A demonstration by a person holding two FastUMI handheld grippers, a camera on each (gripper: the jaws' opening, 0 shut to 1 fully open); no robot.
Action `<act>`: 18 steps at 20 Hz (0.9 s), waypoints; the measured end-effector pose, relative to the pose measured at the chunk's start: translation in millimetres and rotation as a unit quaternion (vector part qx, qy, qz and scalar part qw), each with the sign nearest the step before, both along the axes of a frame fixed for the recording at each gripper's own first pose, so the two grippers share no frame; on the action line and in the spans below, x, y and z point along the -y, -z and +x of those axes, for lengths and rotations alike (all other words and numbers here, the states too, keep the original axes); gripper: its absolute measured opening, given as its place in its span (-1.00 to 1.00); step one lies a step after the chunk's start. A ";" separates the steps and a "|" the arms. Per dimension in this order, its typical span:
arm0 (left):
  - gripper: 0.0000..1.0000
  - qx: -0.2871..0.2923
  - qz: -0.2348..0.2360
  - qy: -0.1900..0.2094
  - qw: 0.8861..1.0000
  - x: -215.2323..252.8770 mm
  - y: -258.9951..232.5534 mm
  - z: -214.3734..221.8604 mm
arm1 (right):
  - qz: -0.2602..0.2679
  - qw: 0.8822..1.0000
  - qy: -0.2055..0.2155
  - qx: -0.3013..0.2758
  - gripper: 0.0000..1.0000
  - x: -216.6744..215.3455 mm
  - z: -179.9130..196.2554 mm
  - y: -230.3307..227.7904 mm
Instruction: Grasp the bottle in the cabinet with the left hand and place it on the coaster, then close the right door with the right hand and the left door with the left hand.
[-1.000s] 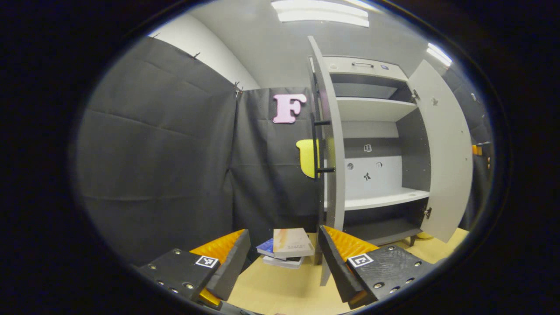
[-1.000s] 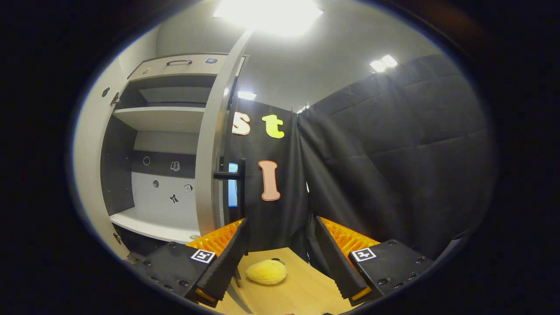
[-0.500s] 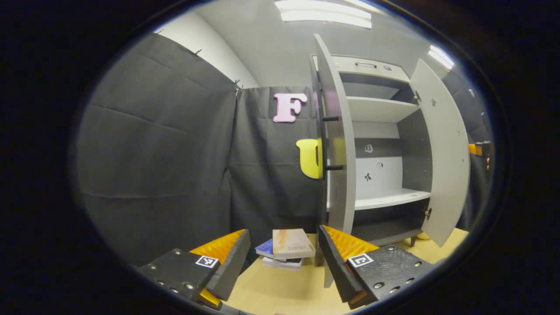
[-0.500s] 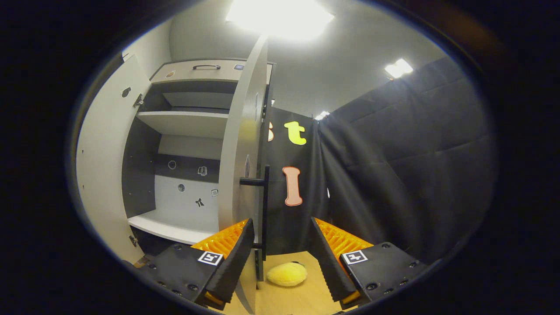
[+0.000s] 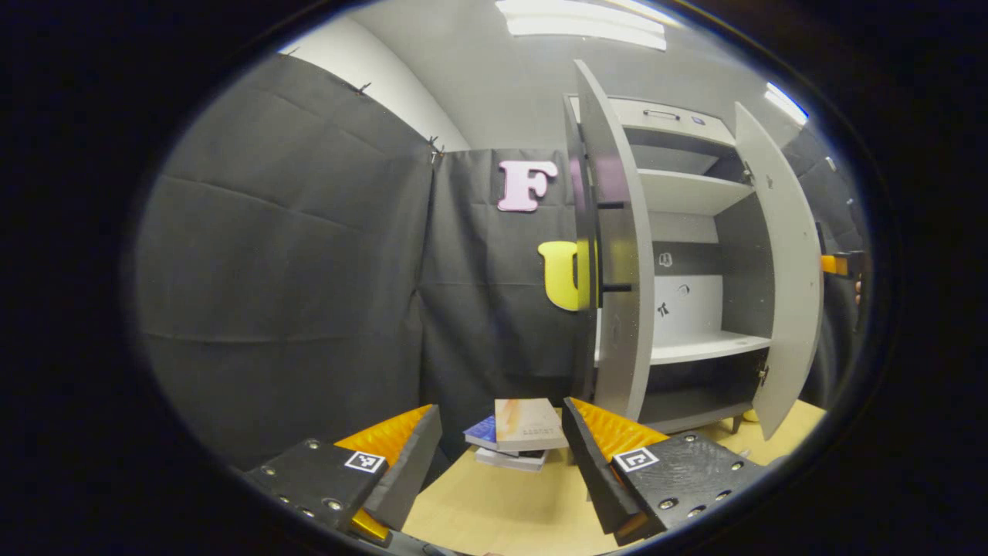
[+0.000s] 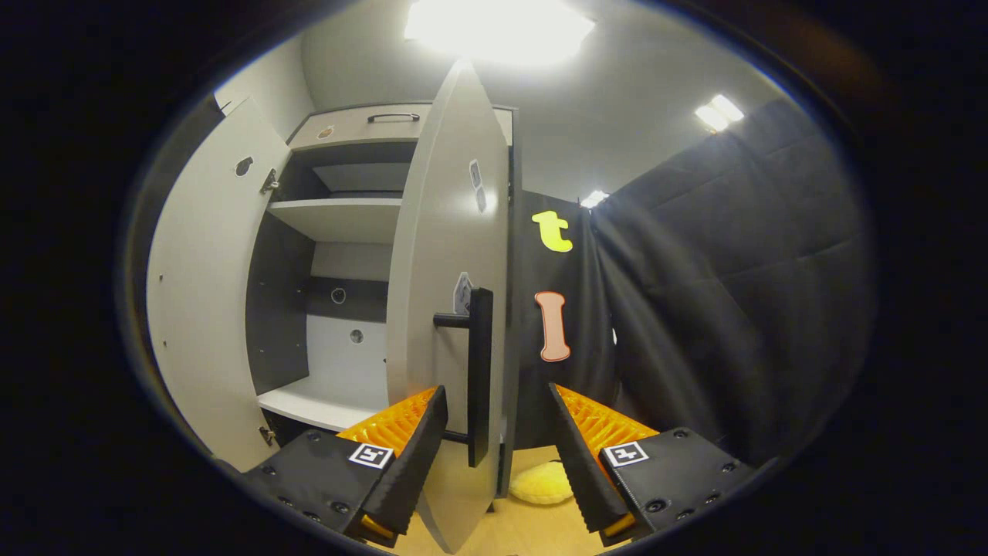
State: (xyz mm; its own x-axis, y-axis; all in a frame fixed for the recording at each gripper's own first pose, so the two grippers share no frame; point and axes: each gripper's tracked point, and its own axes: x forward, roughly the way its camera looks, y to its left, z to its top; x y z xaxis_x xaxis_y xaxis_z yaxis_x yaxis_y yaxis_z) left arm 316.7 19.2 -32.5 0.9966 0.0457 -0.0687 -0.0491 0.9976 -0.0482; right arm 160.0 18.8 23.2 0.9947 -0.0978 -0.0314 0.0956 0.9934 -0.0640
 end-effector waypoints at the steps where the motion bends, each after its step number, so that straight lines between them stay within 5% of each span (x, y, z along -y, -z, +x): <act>1: 0.93 -0.001 0.002 -0.003 1.000 -3.6 0.3 -1.4 | 0.005 1.000 -0.006 -0.001 0.67 -6.5 3.5 1.6; 12: 0.82 -0.004 0.010 -0.030 0.999 -32.4 3.1 -13.3 | 0.016 0.997 -0.069 -0.013 0.67 -75.9 42.4 20.4; 18: 0.82 -0.002 0.012 -0.026 1.000 -32.2 2.2 -13.3 | 0.031 0.997 -0.069 -0.007 0.78 -78.7 43.3 16.1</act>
State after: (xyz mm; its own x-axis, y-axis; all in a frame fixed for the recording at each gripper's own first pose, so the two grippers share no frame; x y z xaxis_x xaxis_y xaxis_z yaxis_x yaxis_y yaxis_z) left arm 303.3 51.4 -34.7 0.9925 0.0997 -0.0712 -0.1016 0.9946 -0.0234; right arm 203.4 97.5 7.2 0.9979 0.0434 -0.0471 -0.0436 0.9990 -0.0019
